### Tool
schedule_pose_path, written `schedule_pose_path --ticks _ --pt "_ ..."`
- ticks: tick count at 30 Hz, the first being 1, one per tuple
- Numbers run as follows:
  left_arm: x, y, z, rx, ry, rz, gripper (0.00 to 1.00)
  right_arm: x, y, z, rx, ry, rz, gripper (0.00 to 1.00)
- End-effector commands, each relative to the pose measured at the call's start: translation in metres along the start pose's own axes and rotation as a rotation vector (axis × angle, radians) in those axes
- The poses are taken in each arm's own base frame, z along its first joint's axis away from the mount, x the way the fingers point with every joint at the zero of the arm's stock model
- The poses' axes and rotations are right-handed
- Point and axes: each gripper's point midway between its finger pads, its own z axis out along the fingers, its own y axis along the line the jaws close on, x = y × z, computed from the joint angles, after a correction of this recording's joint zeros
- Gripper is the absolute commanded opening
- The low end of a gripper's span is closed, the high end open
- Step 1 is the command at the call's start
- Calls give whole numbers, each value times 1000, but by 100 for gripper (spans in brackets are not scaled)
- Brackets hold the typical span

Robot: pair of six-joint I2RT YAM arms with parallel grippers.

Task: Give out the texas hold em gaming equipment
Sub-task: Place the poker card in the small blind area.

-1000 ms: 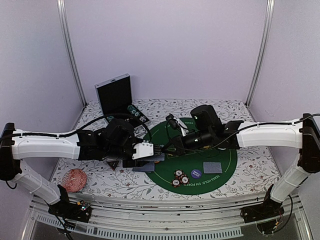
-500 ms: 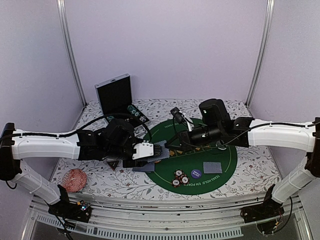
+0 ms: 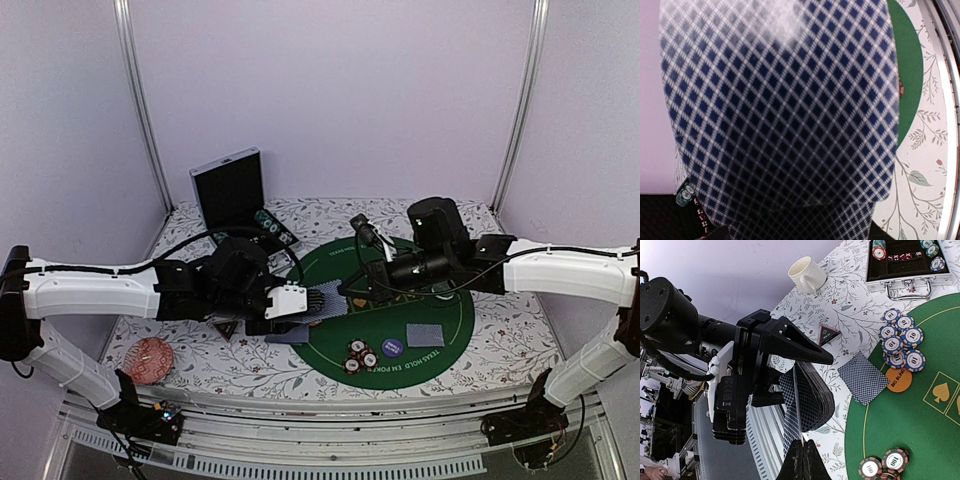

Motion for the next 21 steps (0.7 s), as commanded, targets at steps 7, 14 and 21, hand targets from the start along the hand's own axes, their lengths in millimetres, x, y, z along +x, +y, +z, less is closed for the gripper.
schedule_pose_path --ticks 7,14,21 --pt "-5 2 -1 -9 -12 -8 53 -13 3 -44 -11 -77 11 2" --pt "-4 1 -1 -4 -10 -7 53 -1 -46 -84 179 -69 144 2" --pt "-5 1 -1 -1 -12 -7 53 59 -130 -137 391 -15 396 2"
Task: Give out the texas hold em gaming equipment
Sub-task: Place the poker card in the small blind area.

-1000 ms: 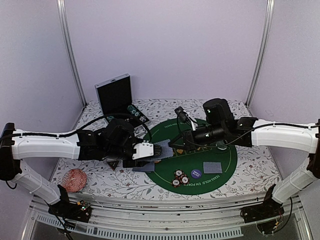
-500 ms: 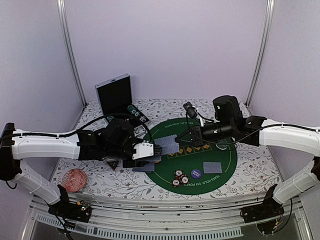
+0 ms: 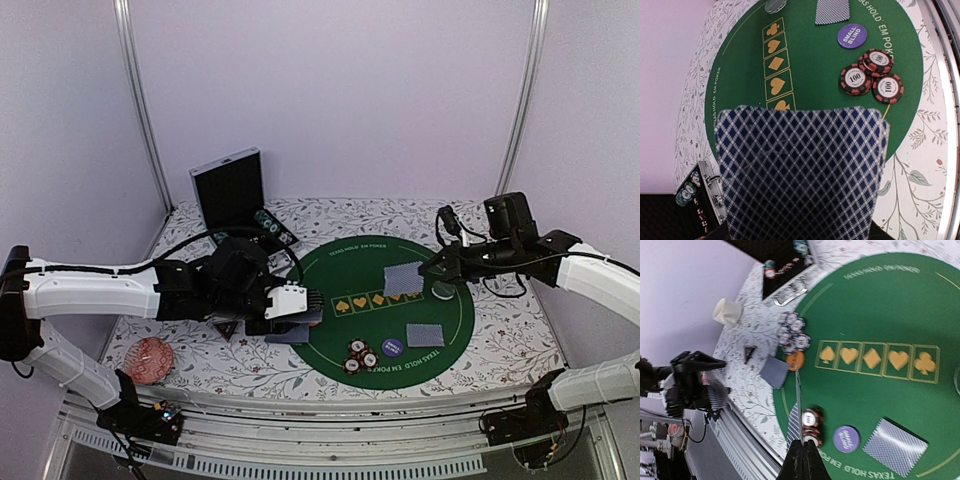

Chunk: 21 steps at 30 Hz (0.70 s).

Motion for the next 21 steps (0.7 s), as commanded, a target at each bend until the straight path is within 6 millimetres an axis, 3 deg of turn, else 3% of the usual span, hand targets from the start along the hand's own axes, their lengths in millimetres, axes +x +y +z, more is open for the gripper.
schedule_pose_path --ticks 1,4,7,21 --pt "-5 0 0 0 -12 -7 54 49 -63 -14 145 121 158 2" --pt "-4 -1 0 4 -9 -6 53 70 -84 -11 162 165 211 2" --pt "-4 0 1 5 -7 -7 54 82 -92 -3 149 209 222 2" --pt "-3 -1 1 9 -7 -6 53 97 -123 17 131 271 263 2"
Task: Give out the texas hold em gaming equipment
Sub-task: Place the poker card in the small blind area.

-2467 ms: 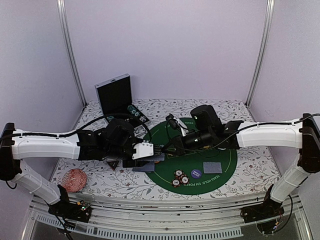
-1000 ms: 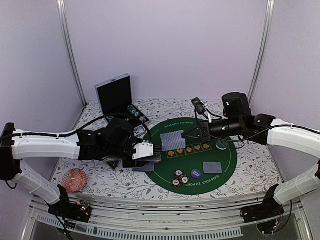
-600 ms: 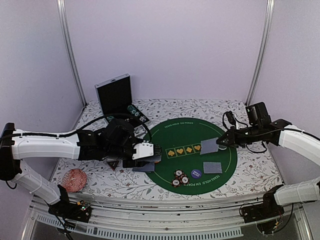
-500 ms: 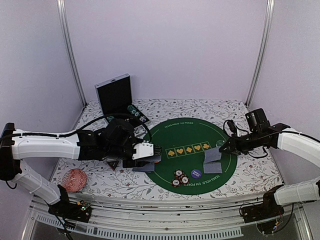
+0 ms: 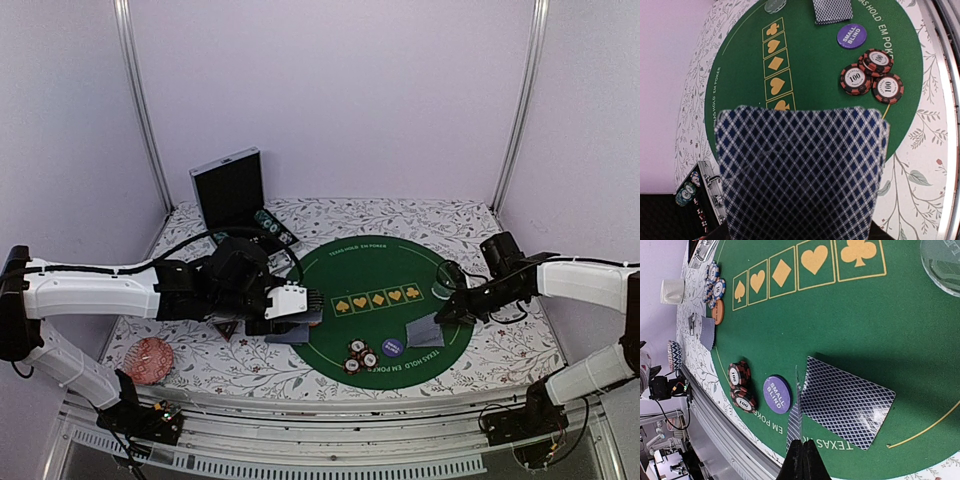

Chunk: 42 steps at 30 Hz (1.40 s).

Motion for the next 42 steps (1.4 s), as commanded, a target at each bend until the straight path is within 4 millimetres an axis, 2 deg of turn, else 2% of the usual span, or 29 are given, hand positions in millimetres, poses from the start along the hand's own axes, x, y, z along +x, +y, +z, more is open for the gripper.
schedule_pose_path --ticks 1,12,14,16,18,20,22,24,25,28,29,30,33,35,38,42 --pt "-4 -1 1 8 -7 -4 53 1 -8 6 -17 12 -10 2" --pt "-3 -3 2 12 -4 -4 53 1 -33 8 117 23 44 5" --pt "-3 -2 1 10 -6 -4 53 -3 -38 3 163 9 51 15" --pt "-3 -2 1 12 -5 -5 53 -7 -41 -2 207 -5 55 34" --pt "-3 -2 1 13 -6 -5 54 -12 -45 -9 255 -24 58 48" --pt "-4 -2 1 14 -7 -4 53 -17 -48 -18 304 -44 59 57" --pt "-4 -2 1 14 -8 -5 53 -27 -42 -26 319 -78 45 60" --pt "-5 -2 1 14 -10 -4 53 -38 -17 -28 277 -118 -17 63" --pt "-5 -2 1 14 -11 -5 53 -42 3 -26 233 -133 -74 67" --pt "-6 -2 1 17 -13 -5 53 -46 85 -16 20 -178 -289 86" --pt "-5 -3 1 19 -13 -6 53 -43 112 -14 -60 -193 -352 95" --pt "-6 -2 1 19 -15 -5 53 -38 141 -10 -150 -203 -419 100" --pt "-7 -3 1 22 -17 -6 54 -27 197 -3 -370 -231 -510 99" --pt "-6 -3 1 24 -17 -6 53 -21 222 6 -465 -228 -537 99" --pt "-7 -3 0 22 -21 -7 54 -16 248 24 -536 -207 -575 99" --pt "-8 -2 -1 20 -24 -8 53 -15 265 51 -568 -165 -585 99"
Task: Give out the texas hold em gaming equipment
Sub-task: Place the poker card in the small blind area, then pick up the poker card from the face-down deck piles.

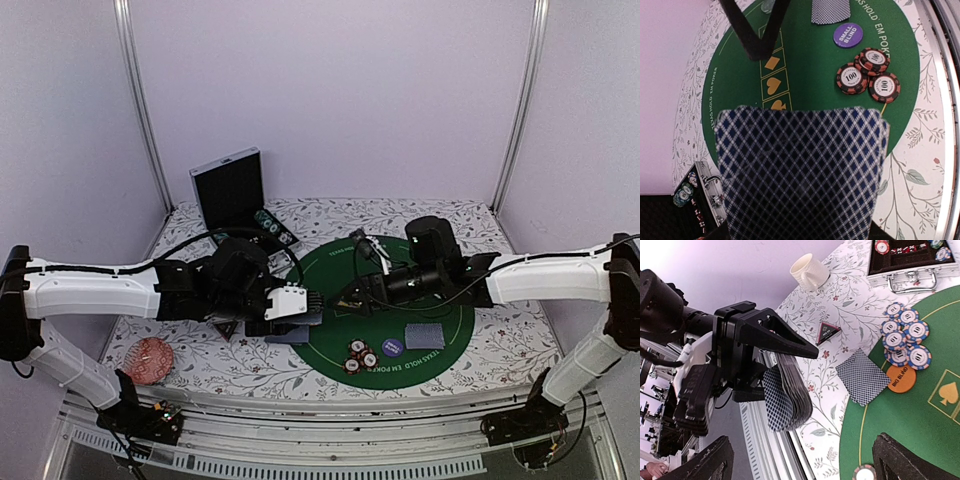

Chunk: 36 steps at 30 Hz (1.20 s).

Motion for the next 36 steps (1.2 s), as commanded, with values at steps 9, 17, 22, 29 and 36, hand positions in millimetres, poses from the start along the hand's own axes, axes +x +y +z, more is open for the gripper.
schedule_pose_path --ticks 9,17,22,29,36 --pt "-11 1 -4 9 -38 -11 53 -14 4 63 -76 -9 -2 100" --pt "-11 1 -3 10 -38 -11 53 3 -27 65 65 37 40 91" --pt "-11 1 -4 7 -37 -12 53 2 -27 56 102 32 21 86" --pt "-10 1 -3 7 -34 -11 53 2 -27 51 121 45 14 76" --pt "-8 1 -1 4 -23 -10 53 -3 -3 45 29 48 -11 62"
